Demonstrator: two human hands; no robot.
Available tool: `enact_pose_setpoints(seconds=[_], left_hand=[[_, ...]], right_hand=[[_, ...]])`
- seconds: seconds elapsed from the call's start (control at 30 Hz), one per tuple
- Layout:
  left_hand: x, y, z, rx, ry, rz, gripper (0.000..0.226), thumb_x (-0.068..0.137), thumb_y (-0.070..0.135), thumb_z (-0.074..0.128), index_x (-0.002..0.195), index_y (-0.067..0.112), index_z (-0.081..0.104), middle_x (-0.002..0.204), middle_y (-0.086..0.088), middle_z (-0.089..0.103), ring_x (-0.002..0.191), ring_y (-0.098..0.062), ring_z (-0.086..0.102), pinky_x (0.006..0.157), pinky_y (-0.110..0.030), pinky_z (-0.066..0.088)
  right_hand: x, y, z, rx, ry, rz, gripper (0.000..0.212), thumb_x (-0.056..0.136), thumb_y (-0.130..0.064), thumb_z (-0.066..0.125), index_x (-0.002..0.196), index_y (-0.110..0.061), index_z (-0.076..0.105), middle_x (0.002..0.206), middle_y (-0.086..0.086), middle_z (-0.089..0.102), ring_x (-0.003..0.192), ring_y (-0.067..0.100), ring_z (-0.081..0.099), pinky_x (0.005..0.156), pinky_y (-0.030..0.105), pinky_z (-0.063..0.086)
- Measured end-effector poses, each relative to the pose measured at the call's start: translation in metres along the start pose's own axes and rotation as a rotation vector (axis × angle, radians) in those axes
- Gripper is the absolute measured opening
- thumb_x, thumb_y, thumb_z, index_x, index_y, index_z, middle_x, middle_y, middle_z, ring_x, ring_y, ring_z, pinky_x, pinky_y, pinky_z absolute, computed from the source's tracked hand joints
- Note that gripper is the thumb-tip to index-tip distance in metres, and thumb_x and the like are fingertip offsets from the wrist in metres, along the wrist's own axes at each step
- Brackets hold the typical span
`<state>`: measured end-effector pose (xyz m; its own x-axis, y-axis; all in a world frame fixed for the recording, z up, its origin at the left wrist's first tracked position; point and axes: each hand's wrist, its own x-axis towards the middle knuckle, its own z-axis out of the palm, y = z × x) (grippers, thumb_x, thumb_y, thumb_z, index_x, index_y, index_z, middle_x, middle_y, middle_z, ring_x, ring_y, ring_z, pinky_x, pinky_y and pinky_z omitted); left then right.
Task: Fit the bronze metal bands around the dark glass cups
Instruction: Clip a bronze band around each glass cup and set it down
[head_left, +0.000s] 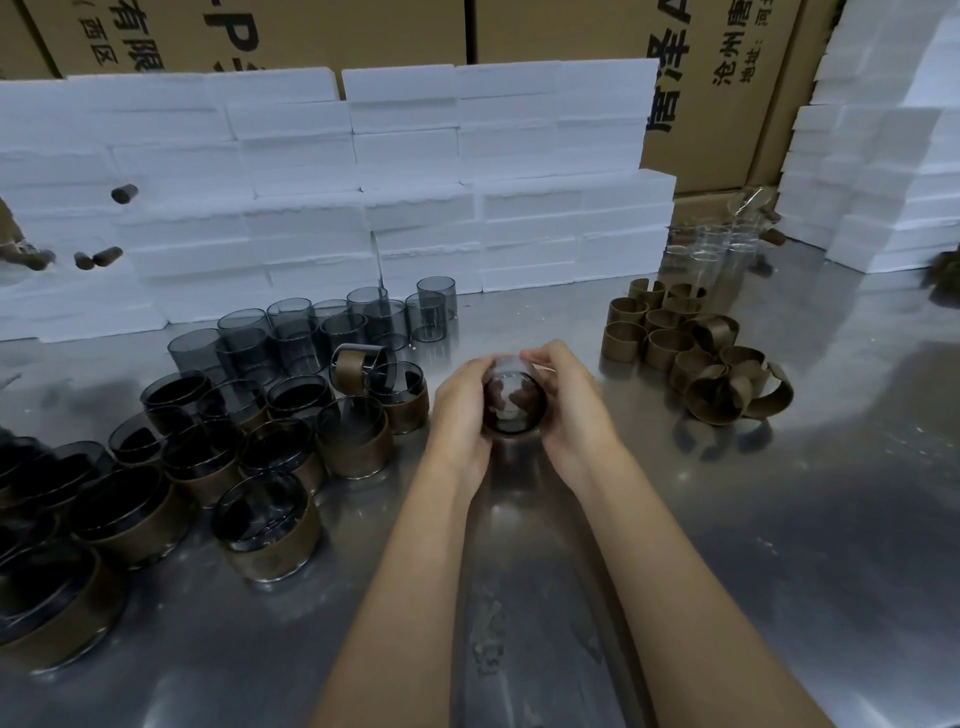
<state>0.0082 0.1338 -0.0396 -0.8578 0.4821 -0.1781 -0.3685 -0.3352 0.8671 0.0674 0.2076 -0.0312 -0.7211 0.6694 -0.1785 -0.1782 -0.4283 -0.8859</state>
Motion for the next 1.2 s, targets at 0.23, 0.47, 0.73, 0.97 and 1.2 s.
enact_pose_setpoints(seconds=[0.23, 0.47, 0.73, 0.97, 1.2], left_hand=[[-0.007, -0.013, 0.012, -0.008, 0.041, -0.03, 0.019, 0.096, 0.021, 0.065, 0.081, 0.01, 0.069, 0.075, -0.009, 0.069, 0.069, -0.024, 0.065, 0.076, -0.035, 0.052], [-0.01, -0.009, 0.008, -0.044, 0.094, -0.026, 0.022, 0.091, 0.027, 0.074, 0.091, 0.008, 0.063, 0.085, -0.014, 0.059, 0.079, -0.028, 0.062, 0.076, -0.039, 0.052], [-0.008, -0.009, 0.004, -0.07, 0.045, -0.018, 0.037, 0.09, 0.035, 0.075, 0.104, 0.002, 0.067, 0.099, -0.02, 0.061, 0.091, -0.034, 0.066, 0.089, -0.046, 0.056], [-0.009, -0.002, 0.003, -0.103, -0.085, -0.092, 0.043, 0.088, 0.041, 0.073, 0.106, 0.003, 0.062, 0.099, -0.022, 0.062, 0.099, -0.036, 0.063, 0.102, -0.049, 0.05], [-0.011, -0.008, 0.009, 0.27, -0.156, 0.072, 0.04, 0.079, 0.051, 0.081, 0.089, 0.014, 0.068, 0.077, -0.001, 0.068, 0.076, -0.018, 0.066, 0.072, -0.029, 0.054]], right_hand=[[0.003, 0.002, -0.003, 0.039, 0.124, 0.021, 0.017, 0.086, -0.023, 0.071, 0.074, -0.013, 0.067, 0.071, 0.005, 0.066, 0.064, 0.022, 0.062, 0.058, 0.026, 0.052], [0.0, 0.006, -0.001, 0.022, 0.039, 0.069, 0.03, 0.081, -0.027, 0.083, 0.058, -0.018, 0.067, 0.062, 0.002, 0.066, 0.056, 0.019, 0.065, 0.055, 0.025, 0.053], [-0.004, 0.005, 0.003, -0.016, 0.001, 0.044, 0.038, 0.079, -0.028, 0.084, 0.046, -0.022, 0.068, 0.058, 0.0, 0.066, 0.053, 0.016, 0.066, 0.052, 0.025, 0.054], [-0.007, -0.004, 0.001, 0.0, -0.036, 0.068, 0.042, 0.082, -0.038, 0.08, 0.046, -0.021, 0.066, 0.066, 0.006, 0.061, 0.062, 0.022, 0.062, 0.064, 0.03, 0.055], [-0.003, -0.012, -0.009, -0.064, 0.212, -0.266, 0.051, 0.094, -0.024, 0.069, 0.044, -0.018, 0.063, 0.047, -0.002, 0.056, 0.044, 0.01, 0.052, 0.048, 0.019, 0.045]])
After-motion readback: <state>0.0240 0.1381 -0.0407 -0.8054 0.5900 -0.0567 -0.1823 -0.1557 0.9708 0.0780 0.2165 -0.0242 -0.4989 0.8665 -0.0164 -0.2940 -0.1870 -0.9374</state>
